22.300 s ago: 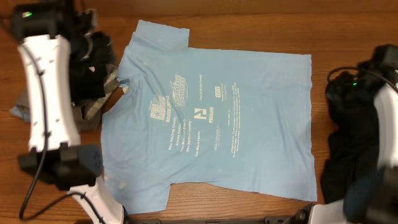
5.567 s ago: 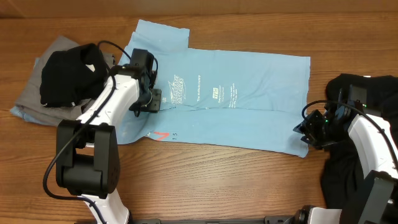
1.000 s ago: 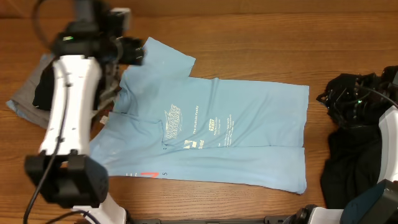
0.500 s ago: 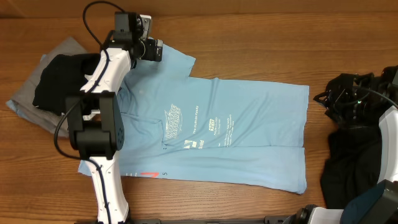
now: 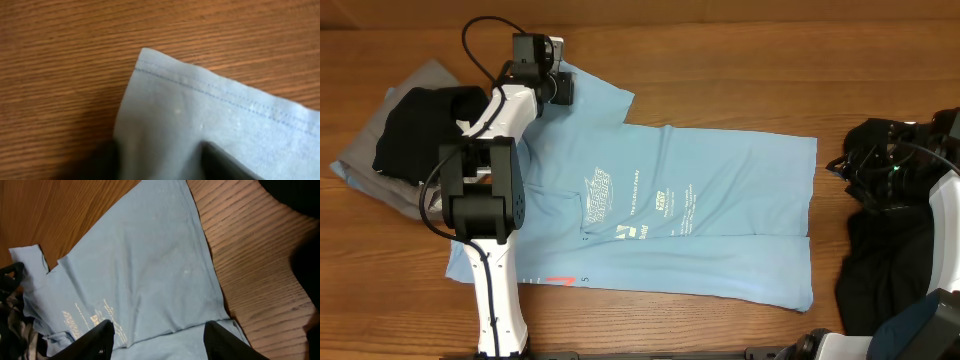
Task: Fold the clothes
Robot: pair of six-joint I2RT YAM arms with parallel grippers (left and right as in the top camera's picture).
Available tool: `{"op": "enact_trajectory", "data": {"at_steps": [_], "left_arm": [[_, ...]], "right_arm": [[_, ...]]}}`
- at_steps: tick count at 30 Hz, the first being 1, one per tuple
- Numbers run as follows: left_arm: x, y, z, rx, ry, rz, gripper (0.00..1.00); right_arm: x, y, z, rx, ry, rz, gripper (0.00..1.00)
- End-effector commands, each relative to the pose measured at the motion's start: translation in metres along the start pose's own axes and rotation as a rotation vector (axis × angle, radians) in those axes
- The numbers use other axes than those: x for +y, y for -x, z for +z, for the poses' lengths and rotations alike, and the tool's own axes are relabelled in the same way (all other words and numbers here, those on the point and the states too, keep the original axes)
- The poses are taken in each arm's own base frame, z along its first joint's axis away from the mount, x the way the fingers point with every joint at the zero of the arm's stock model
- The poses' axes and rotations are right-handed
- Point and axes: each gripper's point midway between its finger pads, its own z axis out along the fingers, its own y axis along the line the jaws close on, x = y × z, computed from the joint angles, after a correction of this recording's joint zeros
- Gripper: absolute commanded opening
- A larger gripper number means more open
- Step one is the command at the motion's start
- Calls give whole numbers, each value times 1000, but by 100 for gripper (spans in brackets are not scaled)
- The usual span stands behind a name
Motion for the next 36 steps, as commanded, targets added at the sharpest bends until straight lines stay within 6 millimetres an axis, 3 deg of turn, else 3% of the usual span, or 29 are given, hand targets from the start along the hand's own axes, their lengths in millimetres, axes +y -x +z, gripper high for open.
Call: {"op": "enact_trajectory", "data": {"at_steps": [1,2,3,7,11,13,16,23,28,31,36], "left_arm": [[-5,-21,11,63,-11,-37,17],[-5,-17,6,58,-11,-45,5],[-6,-11,-1,48,-13,-54,4],[-7,14,-30,1,-15,-50,4],[-9,41,-70,-49,-13,-43,4],[-10,45,-82,-55,-13,-25,4],[-11,47,-97,-47,-13,-23,4],[-13,46,-123,-20,-16,-25,4],[-19,40,-129,7,-46,-26,4],[-23,34,-129,34,-64,-30,4],[-23,28,-130,56,-64,-31,4]], "right_arm": [[5,11,-5,-46,2,-31,61],[6,15,-6,-62,6,-39,61],[8,20,-6,-83,12,-50,61],[16,46,-10,-187,39,-100,61],[29,82,-14,-333,72,-177,49],[28,91,-6,-356,62,-174,49],[23,97,18,-341,34,-150,49],[8,110,93,-262,1,-141,56],[-7,100,145,-172,-22,-124,56],[-12,90,167,-122,-37,-123,56],[-13,86,179,-107,-48,-130,49]]}}
